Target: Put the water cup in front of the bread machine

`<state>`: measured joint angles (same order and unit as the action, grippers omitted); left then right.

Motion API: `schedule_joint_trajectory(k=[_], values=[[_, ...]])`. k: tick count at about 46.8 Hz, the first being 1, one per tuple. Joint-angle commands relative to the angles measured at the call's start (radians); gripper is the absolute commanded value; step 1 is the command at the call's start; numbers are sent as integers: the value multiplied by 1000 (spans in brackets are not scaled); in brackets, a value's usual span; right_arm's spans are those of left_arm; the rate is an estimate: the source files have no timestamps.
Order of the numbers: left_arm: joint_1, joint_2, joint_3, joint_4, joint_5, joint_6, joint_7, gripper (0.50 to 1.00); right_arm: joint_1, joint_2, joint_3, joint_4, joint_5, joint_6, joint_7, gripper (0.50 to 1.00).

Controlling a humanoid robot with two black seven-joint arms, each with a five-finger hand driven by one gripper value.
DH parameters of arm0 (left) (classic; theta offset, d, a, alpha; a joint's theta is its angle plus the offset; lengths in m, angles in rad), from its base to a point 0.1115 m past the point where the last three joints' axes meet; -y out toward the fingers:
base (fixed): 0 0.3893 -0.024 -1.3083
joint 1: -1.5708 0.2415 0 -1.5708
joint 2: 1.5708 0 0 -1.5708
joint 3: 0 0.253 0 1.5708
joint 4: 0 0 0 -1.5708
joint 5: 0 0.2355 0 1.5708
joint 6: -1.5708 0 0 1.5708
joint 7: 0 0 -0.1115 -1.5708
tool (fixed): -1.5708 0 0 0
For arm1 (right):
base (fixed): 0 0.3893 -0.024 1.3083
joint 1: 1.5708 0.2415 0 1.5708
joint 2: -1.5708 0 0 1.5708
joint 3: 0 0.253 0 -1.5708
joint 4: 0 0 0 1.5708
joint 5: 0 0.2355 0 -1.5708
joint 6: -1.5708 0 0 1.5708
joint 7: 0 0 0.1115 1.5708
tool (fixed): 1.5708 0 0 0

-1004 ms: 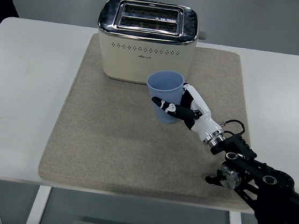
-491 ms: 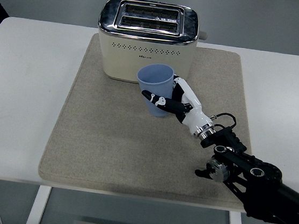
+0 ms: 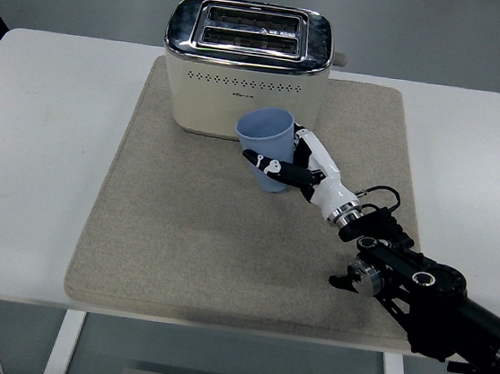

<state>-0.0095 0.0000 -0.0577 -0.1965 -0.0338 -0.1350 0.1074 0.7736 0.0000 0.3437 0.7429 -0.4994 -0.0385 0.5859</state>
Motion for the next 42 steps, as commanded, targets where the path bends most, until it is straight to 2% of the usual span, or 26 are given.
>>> schedule_joint_trajectory(k=[1, 5, 7, 10, 18, 25, 28, 30, 36, 39, 42], values=[[0, 0, 1, -1, 0, 0, 0, 1000, 7, 0, 0, -4, 2, 0, 0, 625], [0, 0, 1, -7, 0, 0, 0, 1000, 10, 0, 0, -5, 2, 0, 0, 645], [0, 0, 1, -7, 0, 0, 0, 1000, 10, 0, 0, -5, 4, 0, 0, 686], [0, 0, 1, -7, 0, 0, 0, 1000, 10, 0, 0, -5, 5, 0, 0, 719], [0, 0, 1, -9, 0, 0, 0, 1000, 9, 0, 1, -5, 6, 0, 0, 756], [0, 0, 1, -9, 0, 0, 0, 1000, 4, 0, 1, -5, 7, 0, 2, 827], [-1, 0, 1, -9, 0, 0, 0, 1000, 3, 0, 1, -4, 7, 0, 0, 836], [0, 0, 1, -9, 0, 0, 0, 1000, -1, 0, 1, -4, 7, 0, 2, 858], [-1, 0, 1, -9, 0, 0, 0, 1000, -20, 0, 3, -2, 7, 3, 2, 864], [-1, 0, 1, -9, 0, 0, 0, 1000, -20, 0, 3, 0, 7, 3, 2, 897], [0, 0, 1, -9, 0, 0, 0, 1000, -20, 0, 3, 4, 7, 5, 2, 897]])
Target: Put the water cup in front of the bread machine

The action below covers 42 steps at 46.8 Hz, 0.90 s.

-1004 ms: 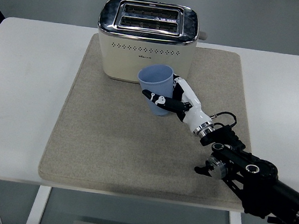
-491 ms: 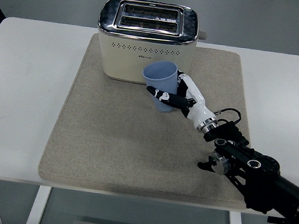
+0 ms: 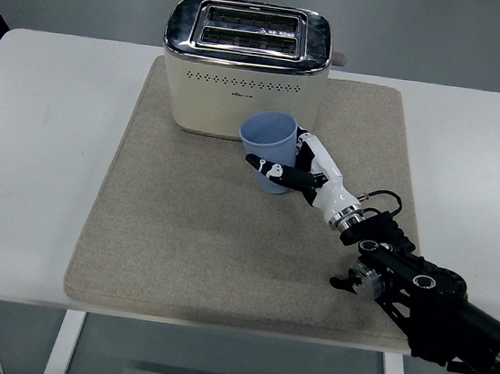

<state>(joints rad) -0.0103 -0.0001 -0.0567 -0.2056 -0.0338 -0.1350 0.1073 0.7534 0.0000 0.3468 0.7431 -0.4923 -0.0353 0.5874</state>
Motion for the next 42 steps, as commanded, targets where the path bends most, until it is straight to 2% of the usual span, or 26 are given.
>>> schedule_joint_trajectory(k=[1, 42], values=[[1, 0, 0, 0, 0, 0, 0, 1000, 0, 0, 0, 5, 0, 2, 0, 899], [1, 0, 0, 0, 0, 0, 0, 1000, -8, -5, 15, 64, 1, 9, 2, 905]])
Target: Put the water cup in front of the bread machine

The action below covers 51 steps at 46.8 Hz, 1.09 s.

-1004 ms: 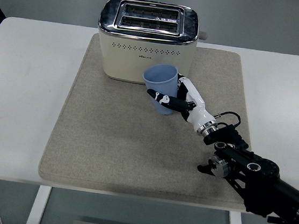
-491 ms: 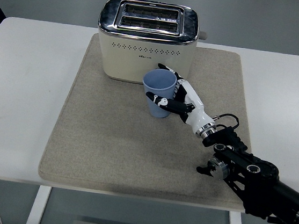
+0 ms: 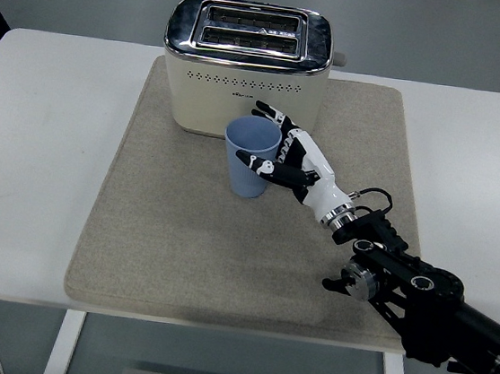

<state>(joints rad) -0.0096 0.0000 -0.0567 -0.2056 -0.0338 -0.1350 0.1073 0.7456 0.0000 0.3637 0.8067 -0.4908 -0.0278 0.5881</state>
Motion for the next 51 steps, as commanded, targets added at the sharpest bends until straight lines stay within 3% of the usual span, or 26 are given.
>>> schedule_joint_trajectory(k=[1, 23, 39, 51], values=[[0, 0, 0, 0, 0, 0, 0, 1000, -3, -9, -2, 0, 0, 2, 1, 905], [0, 0, 0, 0, 0, 0, 0, 1000, -19, -52, 1, 2, 1, 13, 2, 905], [0, 0, 0, 0, 0, 0, 0, 1000, -35, -117, 4, 103, 0, 3, 1, 905], [0, 0, -2, 0, 0, 0, 0, 1000, -55, -141, 4, 120, 0, 3, 1, 905]])
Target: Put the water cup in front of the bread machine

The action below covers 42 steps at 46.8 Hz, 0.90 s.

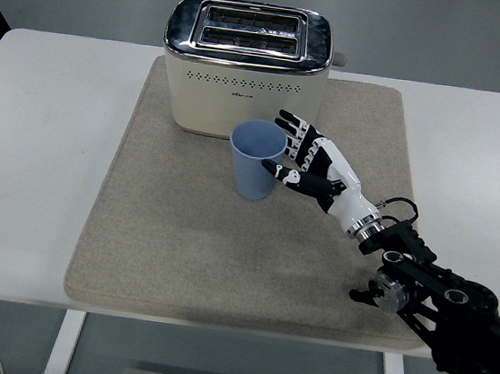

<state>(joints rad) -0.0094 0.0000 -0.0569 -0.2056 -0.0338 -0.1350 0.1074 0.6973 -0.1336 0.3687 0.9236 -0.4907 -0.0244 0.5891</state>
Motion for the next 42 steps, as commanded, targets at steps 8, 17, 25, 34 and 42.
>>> schedule_joint_trajectory(k=[8, 17, 25, 34, 42], values=[[0, 0, 0, 0, 0, 0, 0, 1000, -13, -31, 0, 11, 0, 1, 0, 905], [0, 0, 0, 0, 0, 0, 0, 1000, -21, -69, 1, 20, 1, 6, 0, 905], [0, 0, 0, 0, 0, 0, 0, 1000, -22, -100, 0, 20, 1, 8, 2, 905], [0, 0, 0, 0, 0, 0, 0, 1000, -22, -139, 1, 18, 6, 11, 0, 905], [0, 0, 0, 0, 2, 0, 0, 1000, -10, -193, 1, 12, 75, 37, -2, 905]])
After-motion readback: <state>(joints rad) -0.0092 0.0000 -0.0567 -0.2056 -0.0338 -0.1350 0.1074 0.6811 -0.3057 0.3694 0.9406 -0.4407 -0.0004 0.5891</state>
